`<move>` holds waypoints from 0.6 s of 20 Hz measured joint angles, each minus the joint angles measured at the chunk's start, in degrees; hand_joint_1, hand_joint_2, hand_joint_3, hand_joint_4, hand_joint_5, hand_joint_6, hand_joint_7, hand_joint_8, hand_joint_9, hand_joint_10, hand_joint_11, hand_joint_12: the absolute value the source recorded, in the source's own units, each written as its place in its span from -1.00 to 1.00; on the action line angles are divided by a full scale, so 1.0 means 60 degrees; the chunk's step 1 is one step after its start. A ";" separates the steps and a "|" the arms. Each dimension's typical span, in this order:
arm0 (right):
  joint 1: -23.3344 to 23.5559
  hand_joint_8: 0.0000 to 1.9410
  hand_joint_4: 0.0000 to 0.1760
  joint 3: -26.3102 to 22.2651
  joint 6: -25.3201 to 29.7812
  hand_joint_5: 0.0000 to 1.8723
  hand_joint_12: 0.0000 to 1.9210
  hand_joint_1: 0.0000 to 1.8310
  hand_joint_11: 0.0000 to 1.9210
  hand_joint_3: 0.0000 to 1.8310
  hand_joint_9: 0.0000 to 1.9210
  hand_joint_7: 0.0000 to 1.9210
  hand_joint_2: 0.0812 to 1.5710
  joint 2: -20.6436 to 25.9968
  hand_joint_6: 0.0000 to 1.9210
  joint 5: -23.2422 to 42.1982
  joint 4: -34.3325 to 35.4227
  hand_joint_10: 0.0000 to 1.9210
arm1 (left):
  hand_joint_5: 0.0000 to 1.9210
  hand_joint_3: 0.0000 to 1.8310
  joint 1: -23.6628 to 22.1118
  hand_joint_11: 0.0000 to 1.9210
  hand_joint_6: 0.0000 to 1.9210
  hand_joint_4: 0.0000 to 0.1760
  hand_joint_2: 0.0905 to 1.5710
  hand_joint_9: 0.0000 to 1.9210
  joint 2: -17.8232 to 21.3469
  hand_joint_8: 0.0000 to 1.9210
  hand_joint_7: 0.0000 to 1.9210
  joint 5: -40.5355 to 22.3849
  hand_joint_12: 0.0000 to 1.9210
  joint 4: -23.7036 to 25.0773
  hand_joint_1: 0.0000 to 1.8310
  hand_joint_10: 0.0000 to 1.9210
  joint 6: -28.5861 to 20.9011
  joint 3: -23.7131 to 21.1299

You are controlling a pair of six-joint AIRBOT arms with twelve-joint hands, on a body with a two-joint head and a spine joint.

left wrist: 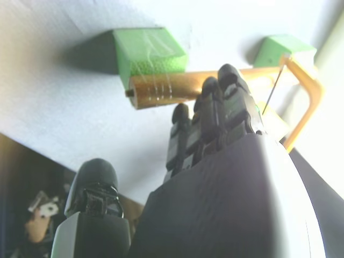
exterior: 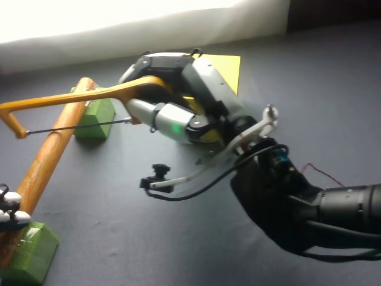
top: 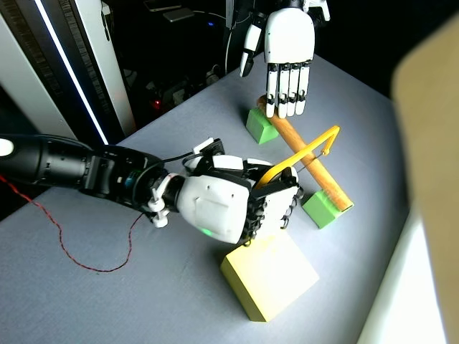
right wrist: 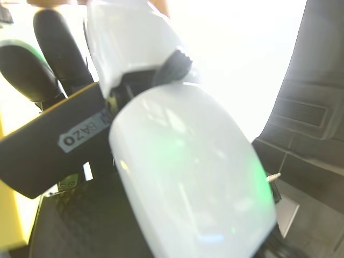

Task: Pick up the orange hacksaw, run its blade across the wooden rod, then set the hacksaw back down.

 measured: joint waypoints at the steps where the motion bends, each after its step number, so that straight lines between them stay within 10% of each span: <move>1: 0.0066 0.14 -1.00 0.0138 -0.0007 -0.03 0.43 0.36 -0.14 -1.00 0.04 0.07 0.41 -0.0153 -0.03 -0.0098 -0.0040 -0.06 | -0.82 -1.00 0.0000 -1.00 -1.00 -1.00 0.59 -0.89 0.0000 -0.99 -0.89 0.0004 -0.70 -0.0004 -0.77 -0.99 0.0000 0.0000; 12: 0.0390 0.18 -1.00 0.0838 -0.0222 -0.07 0.47 0.36 -0.15 -1.00 0.05 0.05 0.42 -0.1690 0.02 -0.0062 0.0991 -0.04 | -0.79 -1.00 0.0000 -1.00 -1.00 -1.00 0.59 -0.86 0.0000 -1.00 -0.88 0.0011 -0.61 -0.0007 -0.76 -1.00 0.0000 -0.0047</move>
